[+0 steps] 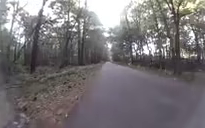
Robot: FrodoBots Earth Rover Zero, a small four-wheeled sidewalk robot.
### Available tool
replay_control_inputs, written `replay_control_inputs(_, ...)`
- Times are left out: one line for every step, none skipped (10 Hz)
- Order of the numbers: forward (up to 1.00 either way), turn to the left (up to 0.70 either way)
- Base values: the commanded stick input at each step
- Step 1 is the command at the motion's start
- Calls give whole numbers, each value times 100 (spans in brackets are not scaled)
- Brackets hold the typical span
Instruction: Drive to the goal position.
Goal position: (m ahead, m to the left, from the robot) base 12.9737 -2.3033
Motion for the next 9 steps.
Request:
replay_control_inputs(70, -1)
replay_control_inputs(70, -1)
replay_control_inputs(70, 0)
replay_control_inputs(70, 1)
replay_control_inputs(70, -1)
replay_control_inputs(70, 1)
replay_control_inputs(70, -1)
replay_control_inputs(70, -1)
replay_control_inputs(70, -1)
